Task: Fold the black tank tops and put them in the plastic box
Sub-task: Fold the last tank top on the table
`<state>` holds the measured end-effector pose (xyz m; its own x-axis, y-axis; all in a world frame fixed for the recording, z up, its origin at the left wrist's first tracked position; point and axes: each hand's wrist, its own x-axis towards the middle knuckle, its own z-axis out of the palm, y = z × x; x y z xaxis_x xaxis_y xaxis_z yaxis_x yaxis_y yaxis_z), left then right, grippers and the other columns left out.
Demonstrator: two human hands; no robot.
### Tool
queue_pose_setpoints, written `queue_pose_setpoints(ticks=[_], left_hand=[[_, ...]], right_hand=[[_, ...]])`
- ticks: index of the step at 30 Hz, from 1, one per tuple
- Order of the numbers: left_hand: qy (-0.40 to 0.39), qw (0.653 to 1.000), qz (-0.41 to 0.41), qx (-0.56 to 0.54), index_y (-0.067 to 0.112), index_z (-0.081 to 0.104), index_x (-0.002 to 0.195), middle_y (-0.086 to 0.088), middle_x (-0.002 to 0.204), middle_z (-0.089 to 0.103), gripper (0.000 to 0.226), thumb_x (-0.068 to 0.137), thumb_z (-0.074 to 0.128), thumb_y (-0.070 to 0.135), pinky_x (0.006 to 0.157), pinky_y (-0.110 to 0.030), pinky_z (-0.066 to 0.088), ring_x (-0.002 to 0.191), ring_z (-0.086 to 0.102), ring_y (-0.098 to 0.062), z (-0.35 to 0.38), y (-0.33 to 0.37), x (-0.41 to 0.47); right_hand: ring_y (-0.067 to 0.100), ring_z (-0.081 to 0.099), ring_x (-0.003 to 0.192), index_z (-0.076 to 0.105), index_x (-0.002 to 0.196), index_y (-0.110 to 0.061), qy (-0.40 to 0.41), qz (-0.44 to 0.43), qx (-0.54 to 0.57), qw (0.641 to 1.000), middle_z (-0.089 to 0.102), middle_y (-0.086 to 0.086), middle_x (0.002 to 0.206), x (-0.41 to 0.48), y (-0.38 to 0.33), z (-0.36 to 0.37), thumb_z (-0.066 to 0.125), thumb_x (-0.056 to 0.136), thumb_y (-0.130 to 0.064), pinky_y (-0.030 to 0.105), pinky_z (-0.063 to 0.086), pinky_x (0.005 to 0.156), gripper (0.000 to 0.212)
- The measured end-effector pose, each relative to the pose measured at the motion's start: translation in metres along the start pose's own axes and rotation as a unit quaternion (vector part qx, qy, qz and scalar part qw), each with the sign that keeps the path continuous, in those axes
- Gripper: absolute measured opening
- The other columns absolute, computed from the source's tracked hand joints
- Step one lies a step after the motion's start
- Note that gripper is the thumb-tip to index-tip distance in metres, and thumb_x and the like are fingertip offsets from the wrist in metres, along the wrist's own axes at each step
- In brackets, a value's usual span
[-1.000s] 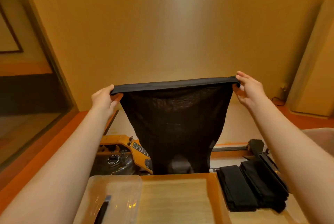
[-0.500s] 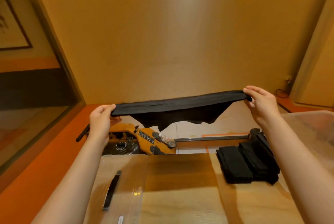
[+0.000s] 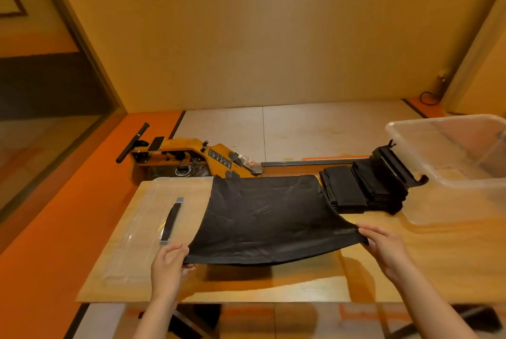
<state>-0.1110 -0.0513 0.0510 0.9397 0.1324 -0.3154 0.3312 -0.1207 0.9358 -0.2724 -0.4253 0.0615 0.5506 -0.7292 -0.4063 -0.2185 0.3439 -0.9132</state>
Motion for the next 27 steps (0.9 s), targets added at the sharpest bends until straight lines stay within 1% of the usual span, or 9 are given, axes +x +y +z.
queue_pose_setpoints(ticks=[5,8,10,12,14,16,22,25,27], left_hand=[[-0.076,0.997,-0.019,0.020,0.005,0.067,0.105,-0.015,0.112,0.065,0.014,0.092,0.060,0.008,0.080,-0.038,0.057,0.097,0.066,-0.028,-0.018,-0.024,-0.010],[-0.119,0.991,-0.010,0.060,0.013,0.068,0.108,-0.010,0.114,0.064,0.026,0.086,0.066,0.000,0.094,-0.045,0.052,0.105,0.062,-0.024,-0.029,-0.024,-0.011],[-0.145,0.985,0.006,0.096,0.017,0.065,0.113,-0.003,0.115,0.061,0.042,0.081,0.065,-0.010,0.100,-0.042,0.047,0.112,0.053,-0.019,-0.031,-0.022,-0.013],[-0.151,0.982,0.023,0.111,0.019,0.065,0.112,-0.001,0.115,0.061,0.047,0.081,0.061,-0.016,0.097,-0.035,0.047,0.112,0.053,-0.018,-0.032,-0.022,-0.013],[-0.144,0.981,0.050,0.118,0.021,0.067,0.104,0.000,0.111,0.064,0.041,0.083,0.061,-0.013,0.092,-0.031,0.047,0.110,0.056,-0.020,-0.033,-0.022,-0.011],[-0.136,0.982,0.070,0.114,0.021,0.068,0.100,0.001,0.108,0.065,0.036,0.085,0.060,-0.011,0.090,-0.030,0.047,0.108,0.057,-0.020,-0.035,-0.020,-0.007],[-0.147,0.977,0.103,0.117,0.018,0.070,0.102,-0.002,0.108,0.069,0.022,0.089,0.062,0.002,0.095,-0.036,0.048,0.104,0.062,-0.019,-0.042,-0.009,0.015],[-0.148,0.977,0.113,0.103,0.018,0.068,0.098,-0.007,0.100,0.071,0.014,0.091,0.061,0.008,0.086,-0.032,0.051,0.097,0.066,-0.021,-0.046,-0.005,0.023],[-0.146,0.973,0.132,0.120,0.018,0.068,0.100,-0.005,0.101,0.069,0.012,0.090,0.063,0.014,0.091,-0.038,0.051,0.101,0.063,-0.025,-0.049,-0.001,0.025]], right_hand=[[0.024,0.061,0.087,0.068,0.093,-0.002,-0.006,0.041,-0.019,0.999,0.064,0.020,0.105,-0.011,0.021,-0.018,0.052,0.091,0.007,0.026,0.054,0.063,0.019],[0.027,0.060,0.100,0.069,0.103,-0.004,-0.028,0.045,-0.049,0.997,0.062,0.018,0.115,-0.015,0.028,-0.024,0.046,0.093,0.008,0.030,0.049,0.076,0.027],[0.029,0.055,0.115,0.067,0.112,-0.007,-0.051,0.046,-0.077,0.995,0.058,0.016,0.125,-0.017,0.033,-0.026,0.042,0.091,0.013,0.037,0.048,0.091,0.039],[0.027,0.050,0.123,0.063,0.122,-0.012,-0.071,0.029,-0.129,0.989,0.055,0.011,0.132,-0.021,0.036,-0.026,0.041,0.087,0.017,0.040,0.043,0.100,0.051],[0.023,0.052,0.120,0.063,0.123,-0.017,-0.072,-0.006,-0.169,0.983,0.057,0.008,0.130,-0.028,0.037,-0.024,0.047,0.086,0.018,0.036,0.043,0.095,0.053],[0.022,0.057,0.114,0.066,0.115,-0.018,-0.056,-0.036,-0.174,0.983,0.063,0.009,0.122,-0.034,0.036,-0.019,0.052,0.085,0.017,0.034,0.044,0.092,0.048],[0.022,0.060,0.102,0.071,0.098,-0.014,-0.010,-0.117,-0.152,0.981,0.069,0.005,0.100,-0.040,0.031,-0.012,0.061,0.089,-0.003,0.032,0.043,0.087,0.017],[0.021,0.062,0.096,0.072,0.092,-0.011,-0.001,-0.139,-0.156,0.978,0.071,0.007,0.093,-0.041,0.028,-0.011,0.061,0.091,-0.010,0.028,0.045,0.078,0.011],[0.016,0.059,0.092,0.070,0.091,-0.012,0.015,-0.161,-0.158,0.974,0.068,0.006,0.097,-0.044,0.023,-0.009,0.059,0.093,-0.013,0.024,0.042,0.072,0.011]])
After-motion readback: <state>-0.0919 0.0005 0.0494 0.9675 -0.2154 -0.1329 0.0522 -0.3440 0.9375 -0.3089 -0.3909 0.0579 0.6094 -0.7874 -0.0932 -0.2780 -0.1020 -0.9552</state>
